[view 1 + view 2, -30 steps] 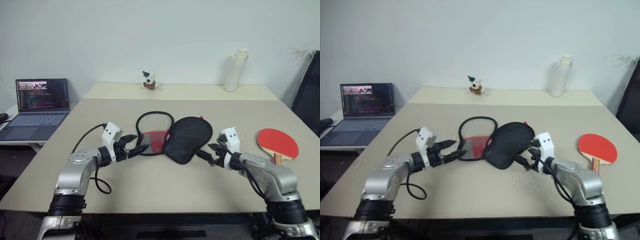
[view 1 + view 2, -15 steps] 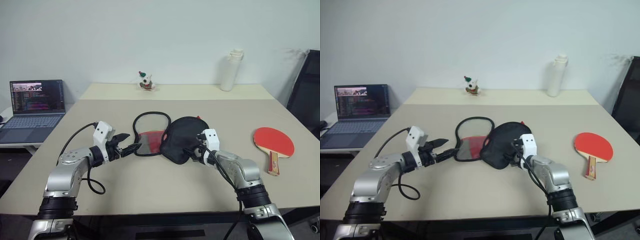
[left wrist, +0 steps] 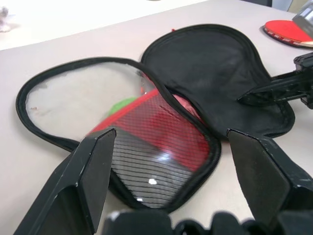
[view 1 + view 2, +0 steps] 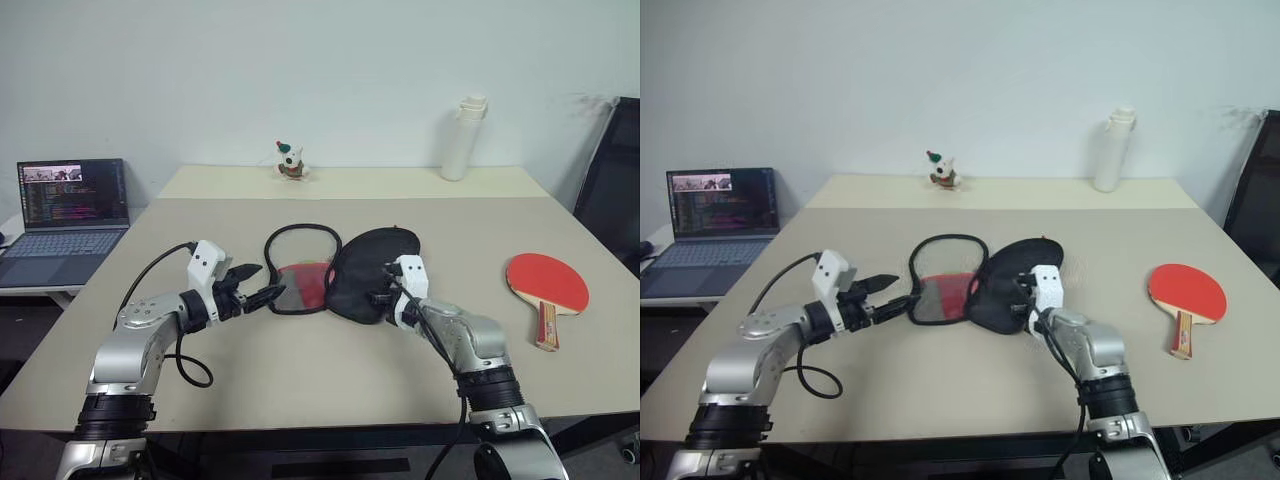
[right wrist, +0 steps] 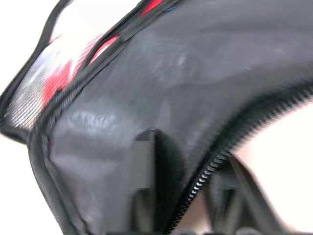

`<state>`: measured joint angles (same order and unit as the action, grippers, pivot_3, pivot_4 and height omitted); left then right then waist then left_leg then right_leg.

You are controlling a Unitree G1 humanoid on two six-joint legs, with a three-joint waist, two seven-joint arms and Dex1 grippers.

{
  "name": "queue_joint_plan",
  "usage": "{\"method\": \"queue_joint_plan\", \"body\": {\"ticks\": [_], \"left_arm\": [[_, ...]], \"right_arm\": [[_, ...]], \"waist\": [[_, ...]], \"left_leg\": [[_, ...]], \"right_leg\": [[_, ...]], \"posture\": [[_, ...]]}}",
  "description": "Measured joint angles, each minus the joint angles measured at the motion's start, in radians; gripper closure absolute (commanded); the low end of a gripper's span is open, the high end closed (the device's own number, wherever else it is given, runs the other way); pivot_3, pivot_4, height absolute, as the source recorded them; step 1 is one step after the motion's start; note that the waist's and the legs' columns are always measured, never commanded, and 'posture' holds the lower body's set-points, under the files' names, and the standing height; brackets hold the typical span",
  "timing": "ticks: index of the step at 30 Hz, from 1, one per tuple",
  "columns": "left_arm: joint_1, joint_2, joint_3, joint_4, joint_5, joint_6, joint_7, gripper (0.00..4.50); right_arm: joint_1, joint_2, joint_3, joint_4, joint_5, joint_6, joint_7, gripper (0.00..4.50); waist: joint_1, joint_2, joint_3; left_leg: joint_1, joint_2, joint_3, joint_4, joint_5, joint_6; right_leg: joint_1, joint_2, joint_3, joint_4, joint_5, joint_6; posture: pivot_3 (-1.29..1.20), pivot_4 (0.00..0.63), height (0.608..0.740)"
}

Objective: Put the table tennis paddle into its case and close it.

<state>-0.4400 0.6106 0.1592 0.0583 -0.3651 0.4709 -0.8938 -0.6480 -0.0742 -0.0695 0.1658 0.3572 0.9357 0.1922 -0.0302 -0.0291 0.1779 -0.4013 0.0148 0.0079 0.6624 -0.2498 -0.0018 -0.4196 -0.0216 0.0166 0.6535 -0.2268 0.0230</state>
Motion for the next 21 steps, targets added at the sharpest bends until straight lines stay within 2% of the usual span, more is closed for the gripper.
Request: {"method": "queue_joint_plan", "body": {"ticks": [3,11,17,21], "left_arm": [[0.001,0.000,-0.011,-0.027,-0.007,0.000,-0.005,0.54],[-0.006,-0.004,-0.082,-0.058,-0.007,-0.011,-0.038,0.54],[-0.091,-0.037,-0.139,-0.017,0.004,-0.051,-0.061,0.54],[-0.142,-0.069,-0.178,0.032,0.018,-0.075,-0.076,0.54]], "right_arm": [[0.000,-0.022,-0.029,-0.019,0.027,0.060,0.009,4.44],[0.027,-0.206,-0.090,-0.083,0.098,0.234,0.090,4.44],[0.038,-0.324,-0.073,-0.072,0.097,0.252,0.173,4.44],[0.019,-0.393,-0.042,0.012,0.087,0.226,0.239,4.44]], "waist": [[0.000,0.000,0.000],[0.001,0.000,0.000],[0.002,0.000,0.000],[0.001,0.000,0.000]], "left_leg": [[0.000,0.000,0.000,0.000,0.000,0.000],[0.000,0.000,0.000,0.000,0.000,0.000],[0.000,0.000,0.001,0.000,0.000,0.000],[-0.001,0.000,0.002,0.000,0.000,0.000]], "right_leg": [[0.000,0.000,0.000,0.000,0.000,0.000],[0.000,0.001,0.000,0.000,0.000,0.000],[0.000,0.001,0.001,-0.002,-0.003,0.004],[0.000,0.002,0.001,-0.004,-0.003,0.004]], "posture": [[0.00,0.150,0.740],[0.00,0.150,0.740],[0.00,0.150,0.740],[0.00,0.150,0.740]]}}
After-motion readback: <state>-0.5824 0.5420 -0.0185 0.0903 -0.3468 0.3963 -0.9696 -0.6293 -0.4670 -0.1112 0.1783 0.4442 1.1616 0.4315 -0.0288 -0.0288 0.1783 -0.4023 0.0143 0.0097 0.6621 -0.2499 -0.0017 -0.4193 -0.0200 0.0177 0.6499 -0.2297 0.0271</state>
